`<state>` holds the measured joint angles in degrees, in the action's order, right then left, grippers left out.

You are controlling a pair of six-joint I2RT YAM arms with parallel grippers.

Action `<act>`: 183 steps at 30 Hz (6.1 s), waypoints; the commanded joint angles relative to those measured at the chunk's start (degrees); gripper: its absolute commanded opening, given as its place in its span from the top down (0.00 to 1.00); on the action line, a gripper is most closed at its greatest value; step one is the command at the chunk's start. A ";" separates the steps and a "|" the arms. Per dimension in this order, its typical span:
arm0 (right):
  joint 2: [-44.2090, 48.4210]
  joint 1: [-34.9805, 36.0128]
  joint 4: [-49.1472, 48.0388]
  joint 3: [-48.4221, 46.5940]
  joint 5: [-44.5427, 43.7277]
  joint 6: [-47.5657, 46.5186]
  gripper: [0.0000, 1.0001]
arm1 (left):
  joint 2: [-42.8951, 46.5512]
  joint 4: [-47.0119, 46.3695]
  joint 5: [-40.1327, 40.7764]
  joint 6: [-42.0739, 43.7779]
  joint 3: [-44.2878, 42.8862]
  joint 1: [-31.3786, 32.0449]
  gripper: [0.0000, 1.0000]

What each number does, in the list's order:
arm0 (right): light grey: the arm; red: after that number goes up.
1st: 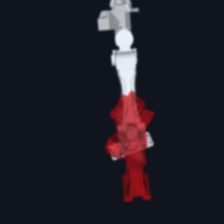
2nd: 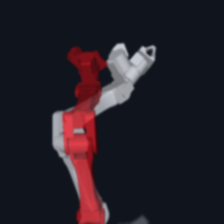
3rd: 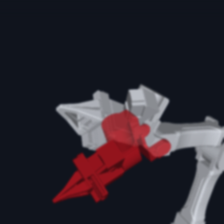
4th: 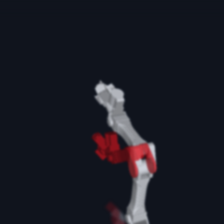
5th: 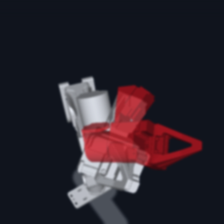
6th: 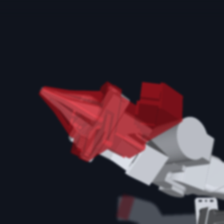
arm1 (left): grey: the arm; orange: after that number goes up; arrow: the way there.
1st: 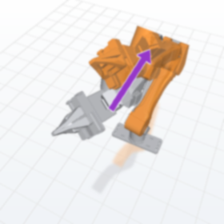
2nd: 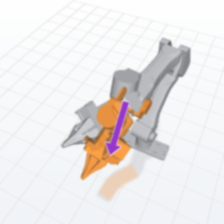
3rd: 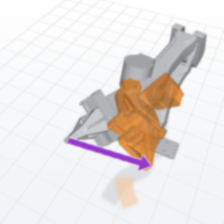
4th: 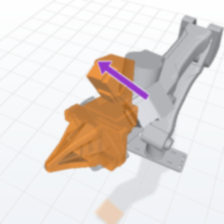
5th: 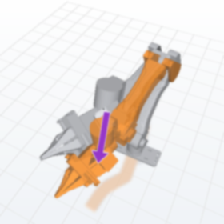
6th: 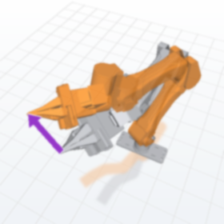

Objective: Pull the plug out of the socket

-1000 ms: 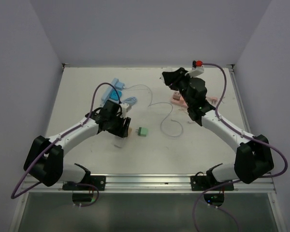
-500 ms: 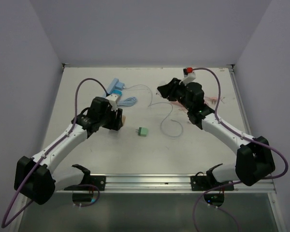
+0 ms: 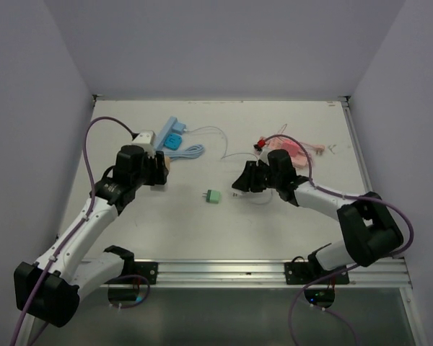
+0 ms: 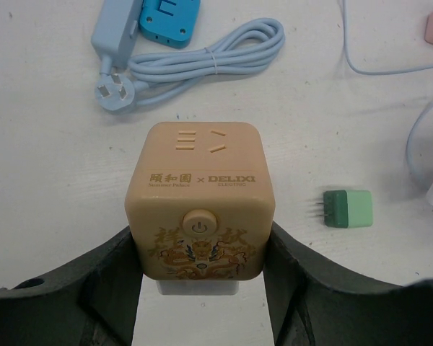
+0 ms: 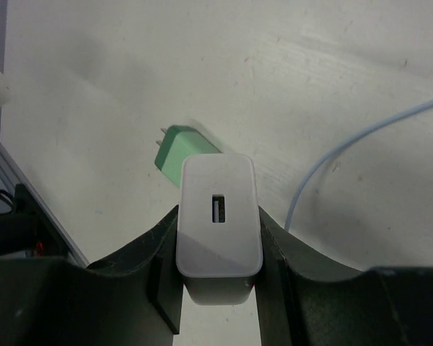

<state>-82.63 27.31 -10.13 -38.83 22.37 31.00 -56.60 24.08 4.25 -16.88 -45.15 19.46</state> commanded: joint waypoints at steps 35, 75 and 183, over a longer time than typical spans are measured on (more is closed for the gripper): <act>3.87 2.39 3.45 -1.25 -9.45 -5.43 0.01 | 3.16 -8.34 -2.06 -5.77 -0.21 -1.18 1.00; -17.48 27.27 -13.51 -27.97 -11.56 -2.88 0.51 | 10.01 -15.11 -6.80 -27.50 2.78 -0.92 1.00; 24.36 20.06 7.33 5.51 -28.00 -15.89 0.01 | -31.11 5.81 22.53 -8.61 -21.03 -23.51 1.00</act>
<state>-58.76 47.79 1.30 -34.39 -2.83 16.51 -85.58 30.85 22.26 -27.22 -62.63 -3.70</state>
